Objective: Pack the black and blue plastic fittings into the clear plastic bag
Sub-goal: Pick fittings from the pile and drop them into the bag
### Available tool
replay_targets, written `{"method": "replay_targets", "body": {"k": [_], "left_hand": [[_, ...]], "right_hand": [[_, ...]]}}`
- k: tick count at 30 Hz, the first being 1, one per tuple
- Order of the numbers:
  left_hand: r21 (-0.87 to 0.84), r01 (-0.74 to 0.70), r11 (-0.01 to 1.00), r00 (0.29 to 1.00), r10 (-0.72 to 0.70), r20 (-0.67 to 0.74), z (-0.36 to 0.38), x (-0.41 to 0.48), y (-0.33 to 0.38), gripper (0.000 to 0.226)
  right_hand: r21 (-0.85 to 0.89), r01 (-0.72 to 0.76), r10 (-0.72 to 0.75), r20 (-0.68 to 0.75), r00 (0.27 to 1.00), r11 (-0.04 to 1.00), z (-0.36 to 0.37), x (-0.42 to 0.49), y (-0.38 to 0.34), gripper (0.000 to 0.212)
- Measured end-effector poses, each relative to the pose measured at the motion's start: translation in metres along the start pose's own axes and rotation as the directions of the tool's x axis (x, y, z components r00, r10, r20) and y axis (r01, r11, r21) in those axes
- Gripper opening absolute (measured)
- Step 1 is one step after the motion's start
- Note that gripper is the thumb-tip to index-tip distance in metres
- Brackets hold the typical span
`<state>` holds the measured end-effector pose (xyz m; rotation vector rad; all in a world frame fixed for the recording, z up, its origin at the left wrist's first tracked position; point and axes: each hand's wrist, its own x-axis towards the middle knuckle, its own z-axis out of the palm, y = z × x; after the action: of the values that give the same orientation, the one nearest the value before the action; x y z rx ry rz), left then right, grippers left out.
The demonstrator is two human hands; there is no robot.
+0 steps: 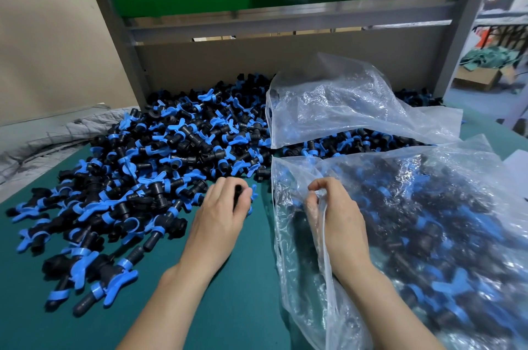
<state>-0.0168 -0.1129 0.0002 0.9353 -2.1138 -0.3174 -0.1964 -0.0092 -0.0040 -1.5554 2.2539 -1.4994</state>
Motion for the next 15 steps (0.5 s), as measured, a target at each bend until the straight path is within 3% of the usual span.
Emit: {"method": "replay_targets", "body": {"k": [4, 7, 10, 13, 15], "left_hand": [[0.214, -0.282, 0.935, 0.953, 0.246, 0.179, 0.004, -0.012, 0.004, 0.017], [0.213, -0.248, 0.945, 0.967, 0.230, 0.107, 0.005, -0.012, 0.000, 0.013], [-0.116, 0.118, 0.986, 0.984, -0.132, -0.120, 0.000, -0.009, 0.002, 0.008], [-0.522, 0.334, 0.785, 0.870, -0.470, -0.149, -0.004, -0.002, -0.003, 0.012], [-0.748, 0.376, 0.547, 0.800, -0.599, -0.036, -0.005, 0.003, -0.004, 0.017]], "right_hand": [[-0.005, 0.006, -0.007, -0.004, 1.000, 1.000, -0.001, 0.000, 0.000, 0.003], [0.014, -0.005, 0.005, -0.001, 1.000, 1.000, -0.001, -0.001, 0.000, 0.003], [0.032, -0.010, 0.010, 0.007, 1.000, 0.999, -0.002, -0.001, 0.000, 0.003], [0.031, -0.006, 0.005, 0.010, 1.000, 1.000, -0.001, -0.001, 0.000, 0.003], [0.029, -0.002, 0.002, 0.006, 1.000, 1.000, -0.001, -0.001, 0.000, 0.004]]}}
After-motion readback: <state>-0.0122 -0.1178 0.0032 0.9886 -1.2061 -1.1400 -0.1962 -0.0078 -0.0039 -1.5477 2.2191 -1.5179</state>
